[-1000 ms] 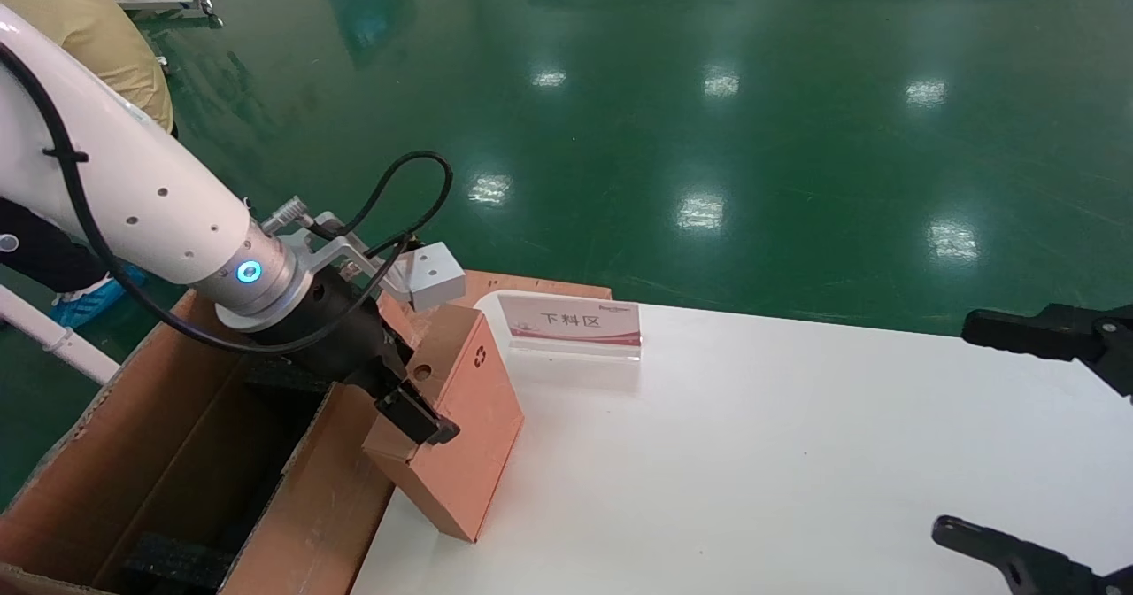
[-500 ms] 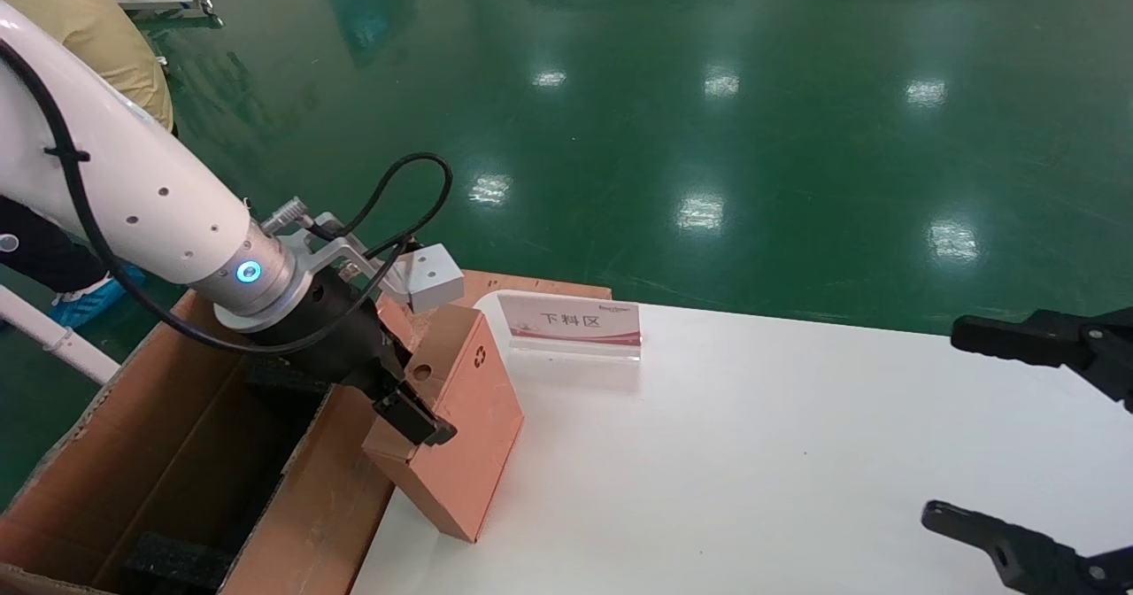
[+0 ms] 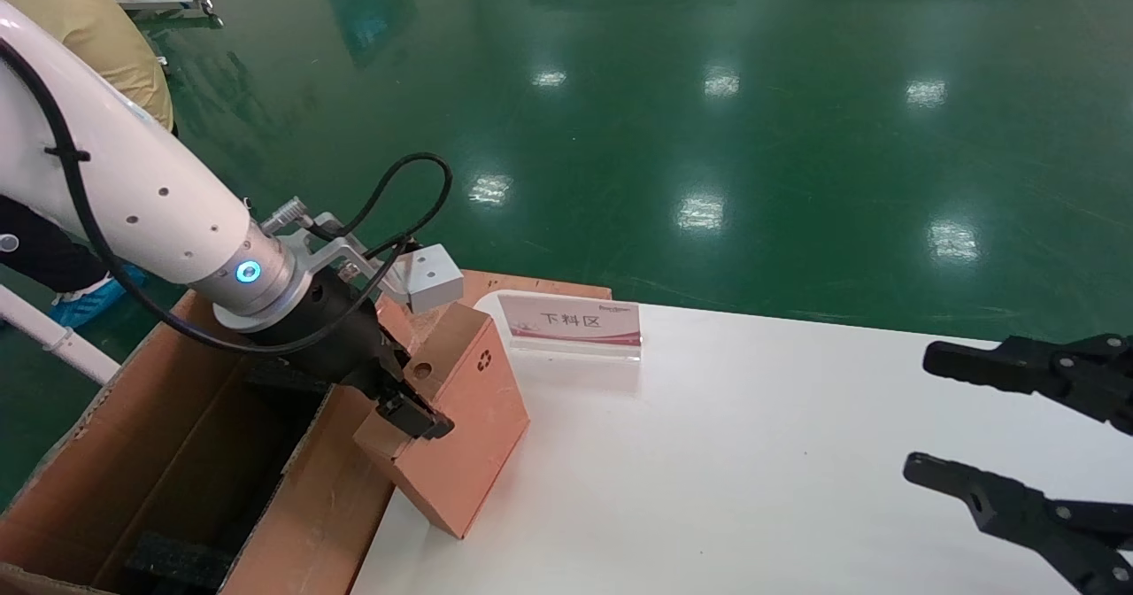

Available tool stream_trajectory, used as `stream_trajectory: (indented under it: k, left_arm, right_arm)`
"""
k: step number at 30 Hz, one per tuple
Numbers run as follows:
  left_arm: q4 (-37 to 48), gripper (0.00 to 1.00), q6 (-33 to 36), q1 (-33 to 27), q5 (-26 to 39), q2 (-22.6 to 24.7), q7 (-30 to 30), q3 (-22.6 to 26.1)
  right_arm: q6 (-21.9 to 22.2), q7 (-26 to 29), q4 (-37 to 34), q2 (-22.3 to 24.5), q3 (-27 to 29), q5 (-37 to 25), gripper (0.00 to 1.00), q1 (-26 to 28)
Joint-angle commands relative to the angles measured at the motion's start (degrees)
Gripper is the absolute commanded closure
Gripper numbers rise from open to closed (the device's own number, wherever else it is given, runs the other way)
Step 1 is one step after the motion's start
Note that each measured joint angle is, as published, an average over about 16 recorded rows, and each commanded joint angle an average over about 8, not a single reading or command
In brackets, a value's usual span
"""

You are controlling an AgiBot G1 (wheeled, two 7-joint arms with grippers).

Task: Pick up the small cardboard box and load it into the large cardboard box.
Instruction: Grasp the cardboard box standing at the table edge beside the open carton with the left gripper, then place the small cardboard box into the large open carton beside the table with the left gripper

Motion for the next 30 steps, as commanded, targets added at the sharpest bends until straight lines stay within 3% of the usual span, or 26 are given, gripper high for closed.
stream_trajectory:
  k: [1,14,24,30]
  left_arm:
    - [0.0,1.0,0.0,0.0,0.0,0.0,0.0,0.0]
    - [1.2,1.0,0.5,-2.6,0.5,0.2,0.2,-1.0]
    - [1.8,1.0,5.4,-15.7,3.7,2.0,-1.8,-4.3]
    - [4.4,1.0,7.8,-24.9,7.5,4.1,-1.6,-3.6]
  right_arm:
    - [0.0,0.0,0.0,0.0,0.0,0.0,1.0,0.0]
    - [0.0,0.0,0.0,0.0,0.0,0.0,1.0,0.0]
    - [0.0,0.0,0.0,0.0,-0.1,0.0,1.0,0.0]
    - [0.0,0.0,-0.1,0.0,-0.1,0.0,1.0,0.0]
